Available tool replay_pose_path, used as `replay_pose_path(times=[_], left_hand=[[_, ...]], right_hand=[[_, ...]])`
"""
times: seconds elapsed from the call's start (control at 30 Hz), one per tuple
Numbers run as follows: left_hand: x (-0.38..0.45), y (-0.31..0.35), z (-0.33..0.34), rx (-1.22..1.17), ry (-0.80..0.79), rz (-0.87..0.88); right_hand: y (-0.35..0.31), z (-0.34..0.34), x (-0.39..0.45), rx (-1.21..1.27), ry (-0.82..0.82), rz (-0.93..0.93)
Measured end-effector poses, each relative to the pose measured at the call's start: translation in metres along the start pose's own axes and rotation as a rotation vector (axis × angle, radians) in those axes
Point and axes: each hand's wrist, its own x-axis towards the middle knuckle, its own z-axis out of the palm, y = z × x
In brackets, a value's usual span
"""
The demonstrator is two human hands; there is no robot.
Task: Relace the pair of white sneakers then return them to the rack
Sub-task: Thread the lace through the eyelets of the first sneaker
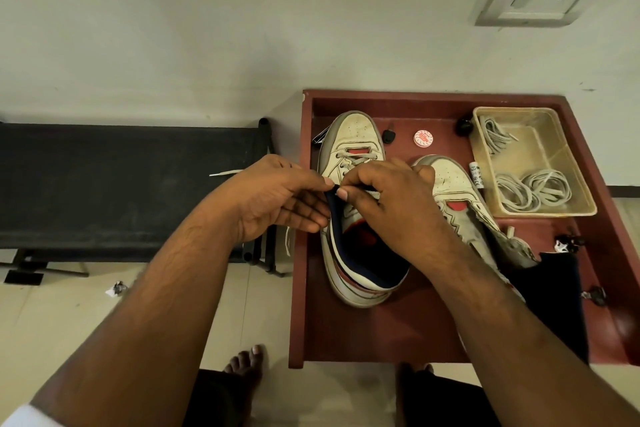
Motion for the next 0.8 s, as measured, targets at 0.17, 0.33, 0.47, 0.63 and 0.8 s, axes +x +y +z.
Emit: replay_pose_path(times=[0.17,0.33,0.47,0.63,0.8], left_hand=[[0.001,-0.001,-0.004,-0.032,0.008,0.005],[0.0,-0.004,-0.004,-0.019,-0.023,0.034],[0.001,-0.003,-0.001,0.023,0.008,0.057],[-0.003,-0.003,-0.014,0.111,0.096,0.003],[-0.008,-0.013,-0.045,0.231,0.381,-0.122]], right_hand=[[-0.003,0.005,-0.003,0.091,0.102,0.024],[0.002,0.004,-0.002,0.197,0.107,0.053],[-0.001,0.002,-0.002,0.195,0.087,0.059],[0.002,-0.001,0.0,0.063,-0.02,0.031],[-0.001,-0.001,-0.002,0.025,-0.033,0.02]])
